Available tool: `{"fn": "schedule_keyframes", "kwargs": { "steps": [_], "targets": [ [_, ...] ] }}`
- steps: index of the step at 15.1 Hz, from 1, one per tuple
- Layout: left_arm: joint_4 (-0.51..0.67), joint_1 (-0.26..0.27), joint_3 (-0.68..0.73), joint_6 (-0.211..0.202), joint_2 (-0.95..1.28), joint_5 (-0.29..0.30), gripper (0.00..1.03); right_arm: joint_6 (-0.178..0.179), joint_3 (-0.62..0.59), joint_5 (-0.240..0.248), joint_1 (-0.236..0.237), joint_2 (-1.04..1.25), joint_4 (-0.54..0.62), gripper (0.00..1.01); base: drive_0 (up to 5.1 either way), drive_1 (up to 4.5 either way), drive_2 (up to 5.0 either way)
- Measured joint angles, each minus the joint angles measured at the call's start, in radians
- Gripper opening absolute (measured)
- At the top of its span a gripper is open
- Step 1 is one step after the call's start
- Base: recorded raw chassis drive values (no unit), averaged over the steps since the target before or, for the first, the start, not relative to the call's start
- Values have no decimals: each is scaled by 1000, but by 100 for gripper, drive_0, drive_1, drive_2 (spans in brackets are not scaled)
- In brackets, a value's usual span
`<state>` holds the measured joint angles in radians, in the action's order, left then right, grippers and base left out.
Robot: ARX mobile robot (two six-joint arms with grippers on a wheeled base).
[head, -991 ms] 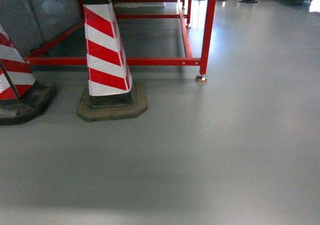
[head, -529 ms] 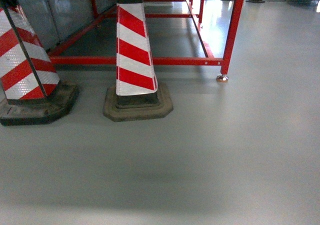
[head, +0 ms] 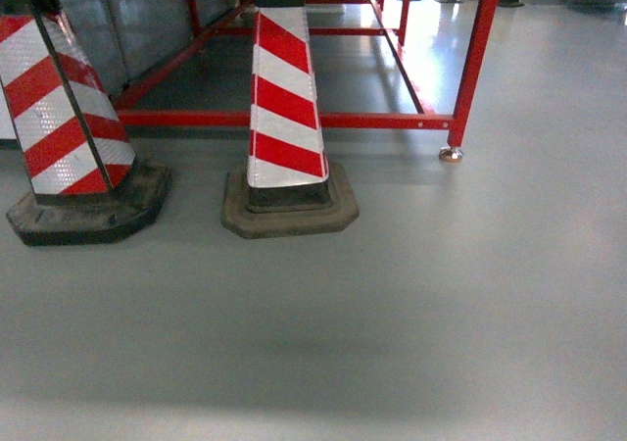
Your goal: Pick capacitor and pack into box
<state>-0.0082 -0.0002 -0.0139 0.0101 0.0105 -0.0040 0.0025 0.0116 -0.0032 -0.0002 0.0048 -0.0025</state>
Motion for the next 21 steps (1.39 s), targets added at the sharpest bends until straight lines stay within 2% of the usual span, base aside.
{"fn": "schedule_keyframes", "kwargs": {
  "steps": [3,21],
  "targets": [
    [2,0,0,0,0,2,44,0,0,1,0,0,-3,98,0,0,0],
    [1,0,0,0,0,2,44,0,0,3,0,0,-3,98,1,401,-398]
  ]
}}
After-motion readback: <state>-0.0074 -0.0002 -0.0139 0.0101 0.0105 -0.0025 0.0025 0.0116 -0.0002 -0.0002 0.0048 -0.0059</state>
